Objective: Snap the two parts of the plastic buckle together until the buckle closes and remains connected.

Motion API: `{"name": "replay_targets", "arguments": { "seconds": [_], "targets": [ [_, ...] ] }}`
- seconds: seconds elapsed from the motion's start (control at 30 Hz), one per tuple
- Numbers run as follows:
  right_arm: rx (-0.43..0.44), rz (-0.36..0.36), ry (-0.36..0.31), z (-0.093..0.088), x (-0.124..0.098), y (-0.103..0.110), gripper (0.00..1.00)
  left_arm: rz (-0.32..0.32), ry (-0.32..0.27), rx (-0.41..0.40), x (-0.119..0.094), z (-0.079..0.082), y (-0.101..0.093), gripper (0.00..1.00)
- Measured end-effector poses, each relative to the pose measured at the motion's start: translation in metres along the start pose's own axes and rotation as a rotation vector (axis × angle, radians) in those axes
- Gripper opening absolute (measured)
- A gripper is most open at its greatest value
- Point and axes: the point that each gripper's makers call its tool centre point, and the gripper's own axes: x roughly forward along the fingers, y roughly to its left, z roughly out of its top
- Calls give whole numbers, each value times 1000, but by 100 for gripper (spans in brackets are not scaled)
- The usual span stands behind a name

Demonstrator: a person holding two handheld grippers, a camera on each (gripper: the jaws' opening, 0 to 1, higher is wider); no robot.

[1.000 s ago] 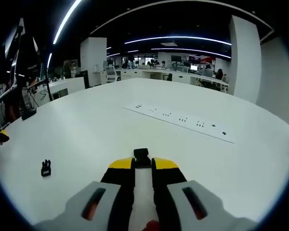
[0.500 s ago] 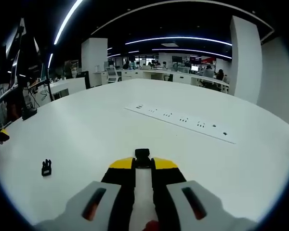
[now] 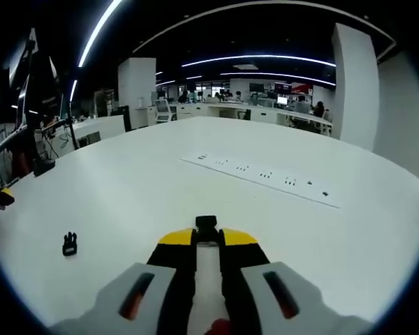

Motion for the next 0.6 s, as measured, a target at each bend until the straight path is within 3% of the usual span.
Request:
{"name": "replay_targets", "arguments": {
  "seconds": [0.23,0.6],
  "targets": [
    [-7,-6,-11,6,-13,-4,13,-17,-2,0,3,1,-5,45],
    [-9,-7,-1,-1,-32,-7,13,-35,6,16,10,2,-12,45]
  ]
}}
